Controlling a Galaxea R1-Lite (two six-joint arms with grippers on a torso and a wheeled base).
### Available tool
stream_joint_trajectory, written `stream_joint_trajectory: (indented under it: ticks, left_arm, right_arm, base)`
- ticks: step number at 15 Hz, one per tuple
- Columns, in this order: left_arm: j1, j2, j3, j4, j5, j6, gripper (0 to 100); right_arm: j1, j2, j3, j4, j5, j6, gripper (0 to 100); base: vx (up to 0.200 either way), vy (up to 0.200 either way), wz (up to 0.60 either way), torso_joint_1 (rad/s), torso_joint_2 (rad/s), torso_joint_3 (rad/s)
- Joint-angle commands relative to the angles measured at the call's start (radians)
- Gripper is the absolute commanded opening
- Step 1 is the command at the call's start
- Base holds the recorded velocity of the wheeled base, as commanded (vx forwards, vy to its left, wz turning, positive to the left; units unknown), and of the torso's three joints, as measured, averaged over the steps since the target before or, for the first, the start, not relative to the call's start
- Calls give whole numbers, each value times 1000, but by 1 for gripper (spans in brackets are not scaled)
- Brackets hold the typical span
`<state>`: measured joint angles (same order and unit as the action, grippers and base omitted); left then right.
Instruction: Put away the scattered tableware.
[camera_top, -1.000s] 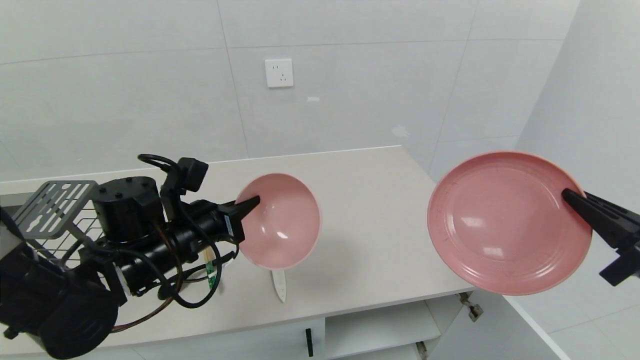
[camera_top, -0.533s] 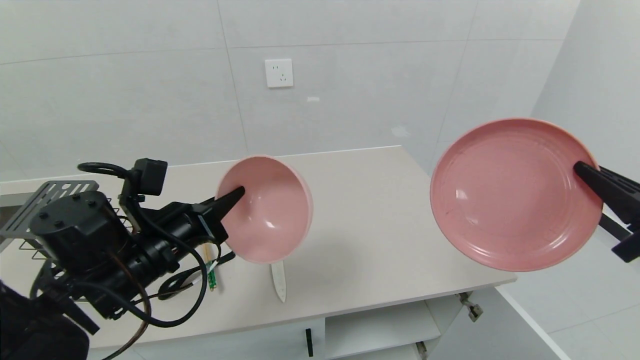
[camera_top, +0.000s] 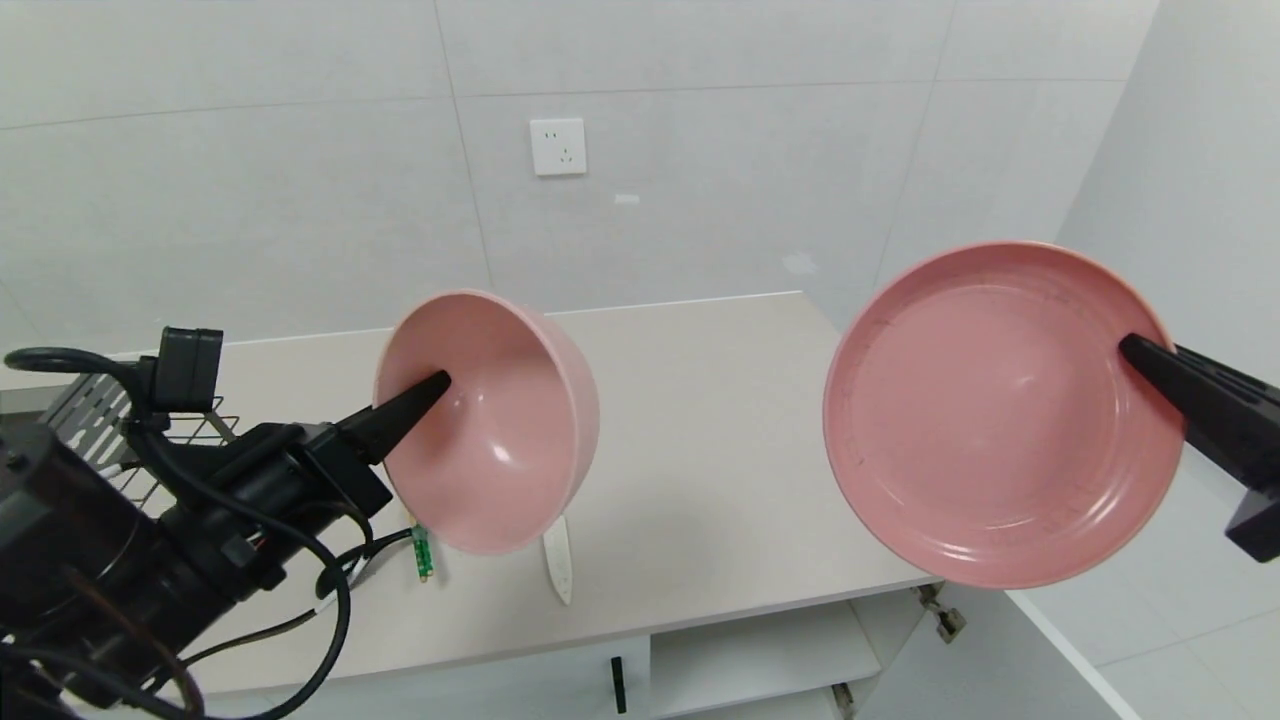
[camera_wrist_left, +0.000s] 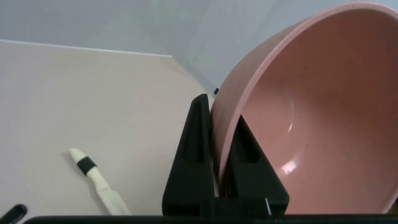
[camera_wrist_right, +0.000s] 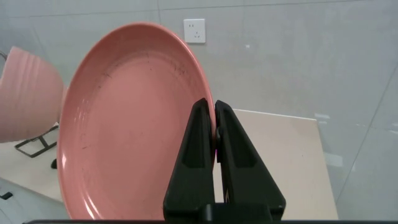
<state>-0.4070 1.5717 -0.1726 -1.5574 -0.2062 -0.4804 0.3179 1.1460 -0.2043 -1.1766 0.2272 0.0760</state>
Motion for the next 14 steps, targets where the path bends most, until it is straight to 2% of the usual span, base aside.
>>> stream_joint_trajectory:
  ticks: [1,5,6,7,9,10,11,12,13,14]
  left_arm:
    - [-6,-25,59,-13,5,-1,0]
    - [8,-30,64,-13,8,6,0]
    - [48,-58,65,-13,8,16,0]
    - [66,-71,71,-13,4,54,0]
    - [56,-67,84,-13,8,154,0]
    - [66,-62,96,-13,14,218,0]
    - [93,-67,104,-13,50,329,0]
    - [116,-73,111,-13,90,416,0]
    - [116,-93,111,-13,99,451,0]
    - [102,-134,114,-13,99,439,0]
  right_arm:
    - [10,-6,2,0,0,-1,0]
    - [4,-3,3,0,-6,-2,0]
    - [3,-3,3,-2,-6,-2,0]
    - [3,-3,3,-2,-6,-7,0]
    - [9,-6,-4,-8,-6,-5,0]
    - [9,-6,-9,-9,-6,-4,0]
    - [9,-6,-11,-9,-5,-7,0]
    - [7,-5,-1,-14,-2,-13,0]
    - [12,-5,0,-21,-3,-15,0]
    - [12,-2,2,-44,-3,-15,0]
  base:
    - [0,0,0,0,0,0]
    - [0,0,0,0,0,0]
    - [0,0,0,0,0,0]
    - [0,0,0,0,0,0]
    - [0,0,0,0,0,0]
    - [0,0,0,0,0,0]
    - [0,0,0,0,0,0]
    - [0,0,0,0,0,0]
    - [0,0,0,0,0,0]
    - [0,0,0,0,0,0]
